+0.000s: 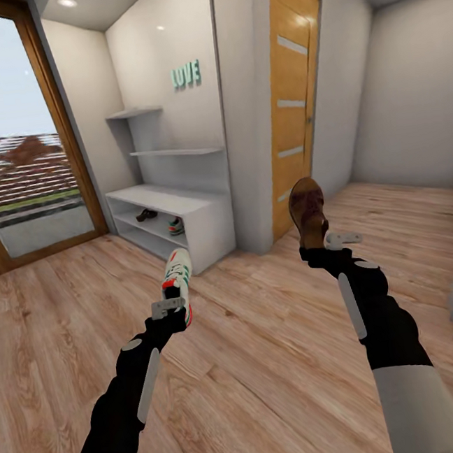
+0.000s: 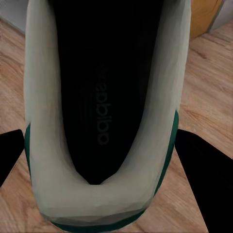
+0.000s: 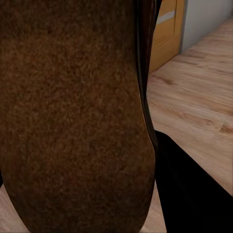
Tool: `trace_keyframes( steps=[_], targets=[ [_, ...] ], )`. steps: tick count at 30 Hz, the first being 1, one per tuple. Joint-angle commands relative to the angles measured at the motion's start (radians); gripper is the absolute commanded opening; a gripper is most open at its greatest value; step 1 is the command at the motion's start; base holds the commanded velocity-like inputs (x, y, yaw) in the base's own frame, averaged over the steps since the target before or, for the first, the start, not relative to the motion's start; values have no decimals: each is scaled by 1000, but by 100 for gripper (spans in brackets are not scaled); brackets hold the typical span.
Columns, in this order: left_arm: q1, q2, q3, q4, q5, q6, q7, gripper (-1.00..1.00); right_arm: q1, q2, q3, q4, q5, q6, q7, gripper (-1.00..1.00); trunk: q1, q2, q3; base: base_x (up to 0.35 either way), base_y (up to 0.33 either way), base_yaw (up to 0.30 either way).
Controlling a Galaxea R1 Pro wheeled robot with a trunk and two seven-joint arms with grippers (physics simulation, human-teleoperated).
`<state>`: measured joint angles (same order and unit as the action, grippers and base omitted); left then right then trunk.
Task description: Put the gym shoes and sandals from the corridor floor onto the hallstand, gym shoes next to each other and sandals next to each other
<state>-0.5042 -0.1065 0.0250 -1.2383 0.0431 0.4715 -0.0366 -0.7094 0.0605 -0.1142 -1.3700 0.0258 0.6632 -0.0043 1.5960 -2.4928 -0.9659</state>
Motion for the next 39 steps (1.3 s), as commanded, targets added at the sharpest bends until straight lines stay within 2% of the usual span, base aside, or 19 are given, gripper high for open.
trace_keyframes(
  steps=[1, 7, 39],
  targets=[
    [0, -1, 3, -1, 4, 6, -5, -100, -1, 1, 0, -1, 0, 6, -2, -100, 0, 0, -1, 281, 229, 0],
    [0, -1, 3, -1, 4, 6, -5, -100, -1, 1, 1, -1, 0, 6, -2, -100, 0, 0, -1, 281, 229, 134],
    [0, -1, 3, 0, 5, 6, -4, -100, -1, 1, 1, -1, 0, 6, -2, -100, 0, 0, -1, 283, 208, 296]
  ],
)
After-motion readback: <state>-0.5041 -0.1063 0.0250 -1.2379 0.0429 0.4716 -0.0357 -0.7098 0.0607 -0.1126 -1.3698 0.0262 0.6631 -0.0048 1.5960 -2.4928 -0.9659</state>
